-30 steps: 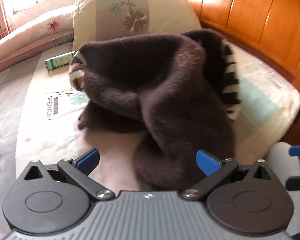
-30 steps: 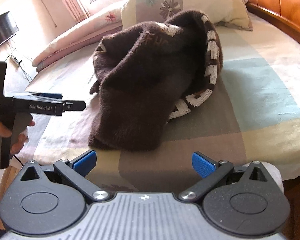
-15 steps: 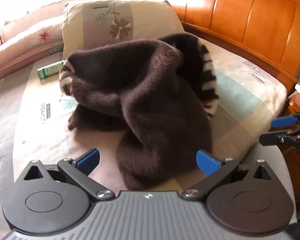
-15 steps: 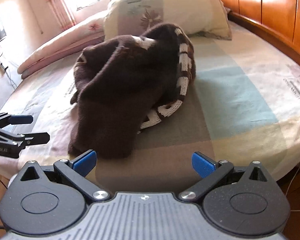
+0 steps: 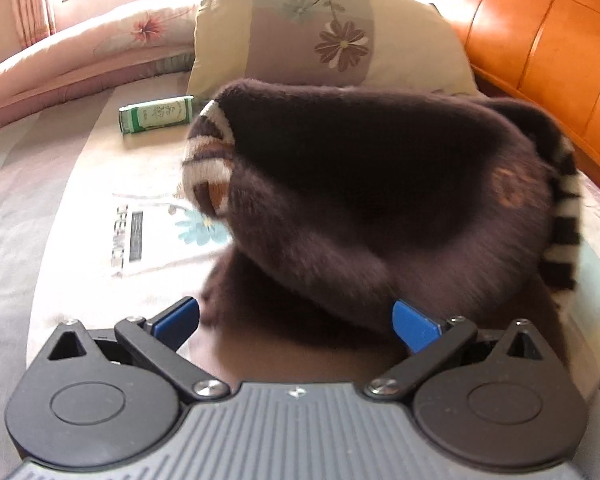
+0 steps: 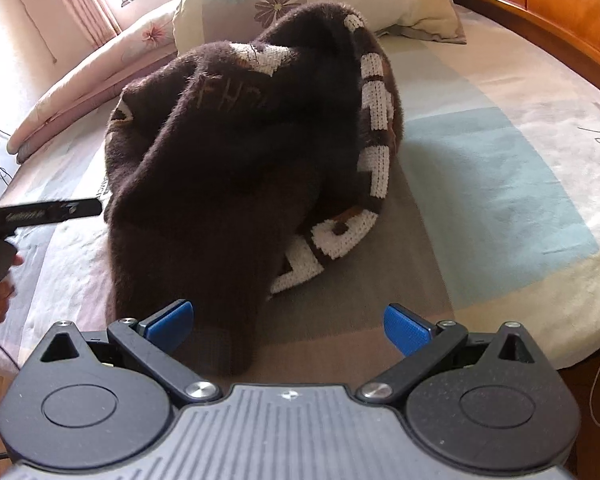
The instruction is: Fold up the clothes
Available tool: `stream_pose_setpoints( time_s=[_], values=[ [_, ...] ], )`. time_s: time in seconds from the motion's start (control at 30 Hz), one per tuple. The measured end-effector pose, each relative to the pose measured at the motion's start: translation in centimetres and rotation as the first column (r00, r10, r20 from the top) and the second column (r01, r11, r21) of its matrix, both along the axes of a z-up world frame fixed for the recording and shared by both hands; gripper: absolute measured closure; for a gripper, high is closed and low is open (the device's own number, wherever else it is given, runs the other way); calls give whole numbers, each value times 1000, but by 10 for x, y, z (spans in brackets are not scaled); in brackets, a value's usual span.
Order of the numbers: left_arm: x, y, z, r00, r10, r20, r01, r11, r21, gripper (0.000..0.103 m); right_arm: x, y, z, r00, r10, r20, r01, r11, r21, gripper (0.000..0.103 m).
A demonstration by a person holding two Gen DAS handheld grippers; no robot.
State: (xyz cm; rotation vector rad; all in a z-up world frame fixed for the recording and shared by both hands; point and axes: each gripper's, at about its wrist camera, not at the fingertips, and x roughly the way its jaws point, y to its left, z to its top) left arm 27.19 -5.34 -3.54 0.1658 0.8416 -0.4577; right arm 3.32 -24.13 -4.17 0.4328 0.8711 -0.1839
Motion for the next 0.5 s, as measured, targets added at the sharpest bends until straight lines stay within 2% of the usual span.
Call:
stream_pose_setpoints(
  time_s=[0.23,0.5],
  values=[
    [21,-12,-14,1000,25,18,-27,989,147,1,20,-7,-13,999,-14,-44,15,1000,15,0],
    [44,-26,-30,998,49,42,-60,948,311,0,27,-11,-26,995,-44,-91,46,999,25,0]
  ],
)
